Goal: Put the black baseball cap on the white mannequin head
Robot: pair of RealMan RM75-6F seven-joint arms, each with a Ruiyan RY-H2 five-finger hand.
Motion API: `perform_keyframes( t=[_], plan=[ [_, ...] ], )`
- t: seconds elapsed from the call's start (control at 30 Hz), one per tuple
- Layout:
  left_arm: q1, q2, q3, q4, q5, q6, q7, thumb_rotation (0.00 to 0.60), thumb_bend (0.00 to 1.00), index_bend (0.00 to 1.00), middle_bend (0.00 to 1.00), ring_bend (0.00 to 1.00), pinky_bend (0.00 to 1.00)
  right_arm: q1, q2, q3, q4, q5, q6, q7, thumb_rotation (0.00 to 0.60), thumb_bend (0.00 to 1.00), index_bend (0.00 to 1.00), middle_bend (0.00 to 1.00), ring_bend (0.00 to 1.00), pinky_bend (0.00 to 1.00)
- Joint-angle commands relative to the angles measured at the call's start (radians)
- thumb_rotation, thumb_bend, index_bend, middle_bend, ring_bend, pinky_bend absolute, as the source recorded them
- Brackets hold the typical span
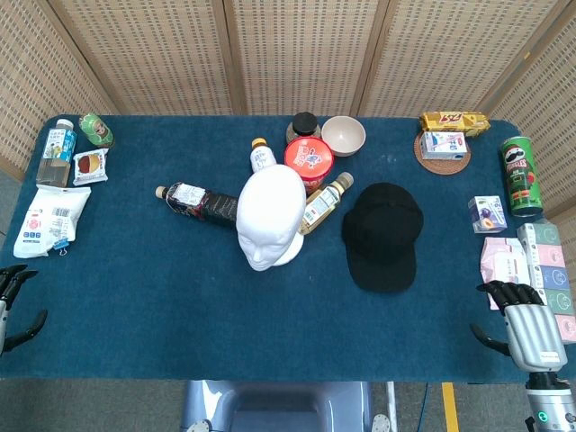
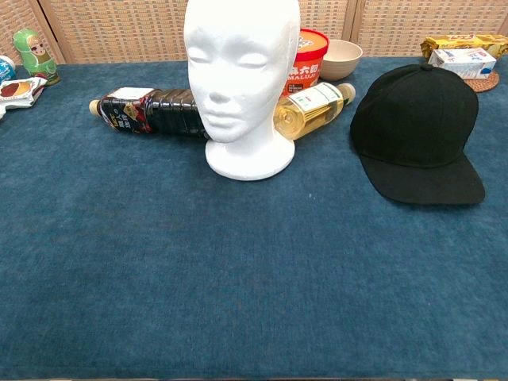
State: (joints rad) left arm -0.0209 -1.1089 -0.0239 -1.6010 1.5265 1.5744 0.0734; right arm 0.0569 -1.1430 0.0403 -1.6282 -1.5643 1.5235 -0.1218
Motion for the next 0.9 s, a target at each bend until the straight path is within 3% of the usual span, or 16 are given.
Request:
perform_keyframes(
  t=[0.03,0.4,0.9],
  plan=[
    [0.001,0.001,0.001,-0.001,0.004,0.002,0.000,0.542,0.30,0.22,0.20,0.17,0.24,-0.002,0.001,-0.001,0.000,-0.001,0.001,0.000,0.526,0.26,0.31,0.33,0.30,0.25],
    [0.011,0.022,0.002,-0.020,0.021,0.024,-0.009,0.538,0.30,0.22,0.20,0.17,0.24,-0.022,0.012,-0.013,-0.007,-0.015,0.028,0.013,0.526,0.26,0.31,0.33,0.30,0.25],
    [0.028,0.061,0.011,-0.055,0.037,0.043,-0.027,0.536,0.30,0.22,0.20,0.17,0.24,0.010,-0.006,-0.018,-0.001,-0.042,-0.017,0.025,0.527,0.25,0.31,0.33,0.30,0.26]
  ],
)
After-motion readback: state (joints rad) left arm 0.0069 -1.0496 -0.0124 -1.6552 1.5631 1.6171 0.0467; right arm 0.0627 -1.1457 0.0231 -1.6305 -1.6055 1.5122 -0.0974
